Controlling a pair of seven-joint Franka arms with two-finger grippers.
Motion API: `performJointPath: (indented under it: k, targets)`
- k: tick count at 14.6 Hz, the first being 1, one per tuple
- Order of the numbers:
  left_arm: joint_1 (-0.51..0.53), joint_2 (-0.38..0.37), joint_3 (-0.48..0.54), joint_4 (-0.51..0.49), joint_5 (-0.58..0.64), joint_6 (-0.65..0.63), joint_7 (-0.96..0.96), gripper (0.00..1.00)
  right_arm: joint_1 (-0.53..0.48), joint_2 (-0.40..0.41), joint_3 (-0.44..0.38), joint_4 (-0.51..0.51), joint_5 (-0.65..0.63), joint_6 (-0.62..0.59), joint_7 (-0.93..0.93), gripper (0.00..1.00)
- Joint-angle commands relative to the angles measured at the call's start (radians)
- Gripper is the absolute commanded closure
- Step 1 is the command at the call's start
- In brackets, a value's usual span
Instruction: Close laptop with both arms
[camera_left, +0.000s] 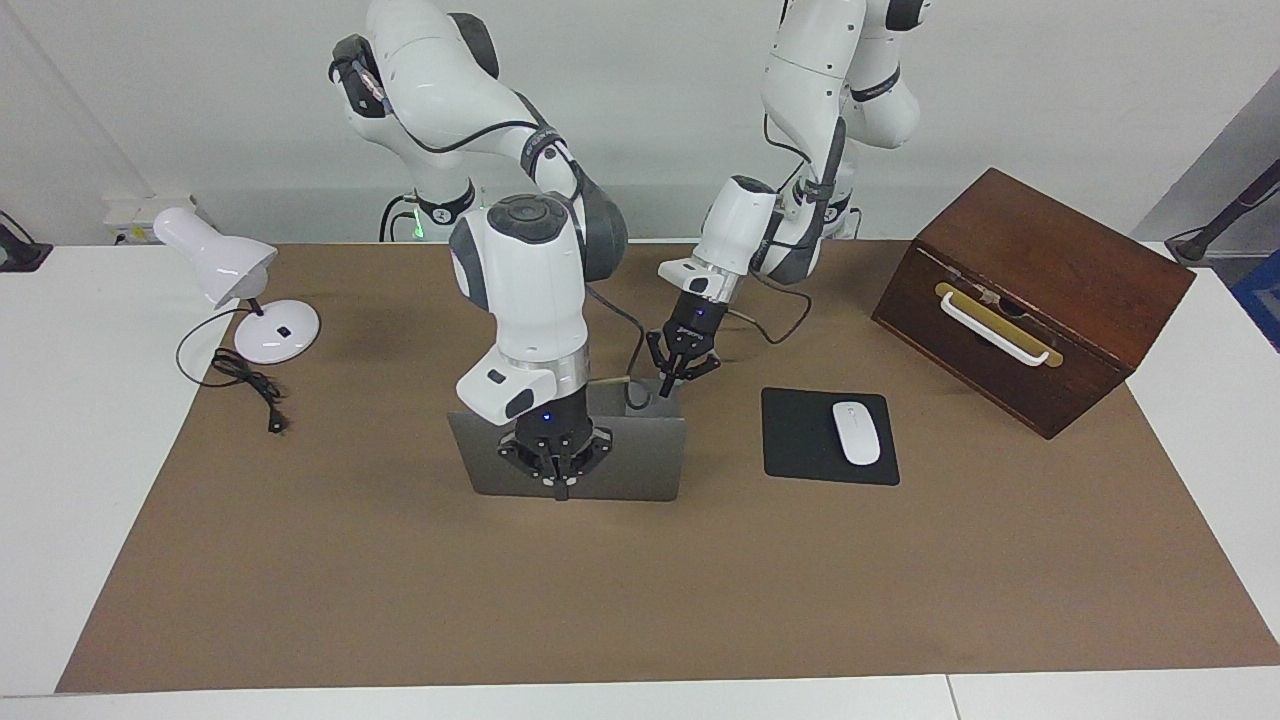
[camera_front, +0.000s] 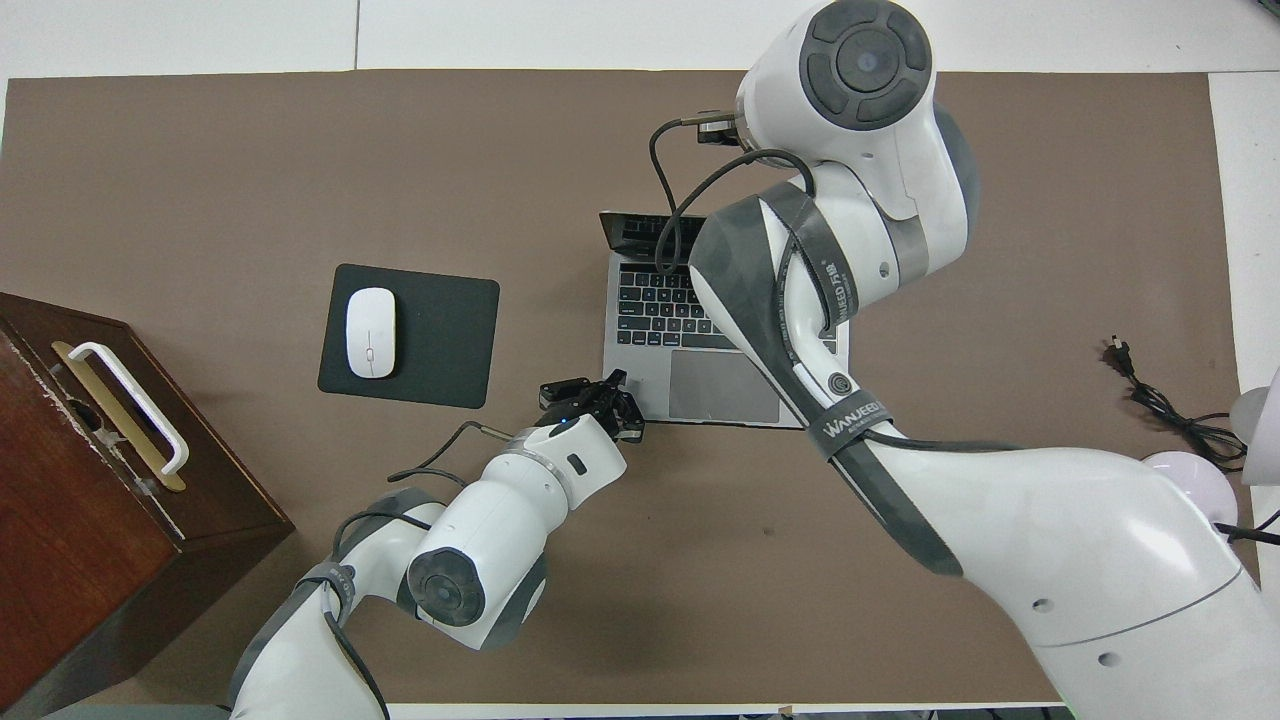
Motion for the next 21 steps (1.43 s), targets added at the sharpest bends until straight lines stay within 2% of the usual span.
performJointPath:
  k: [1,12,21]
  targets:
    - [-0.024,0.029,0.017,0.014,-0.005,0.025,0.02,1.0,-0.009,-0.038,0.011,-0.051,0.002,0.008,0.019,1.0]
    - [-0.037,0.038,0.017,-0.014,-0.005,0.028,0.038,1.0,-0.024,-0.042,0.023,-0.054,0.014,-0.036,0.007,1.0]
    - [-0.037,0.046,0.016,-0.026,-0.005,0.028,0.077,1.0,-0.027,-0.062,0.065,-0.044,0.032,-0.223,-0.045,1.0]
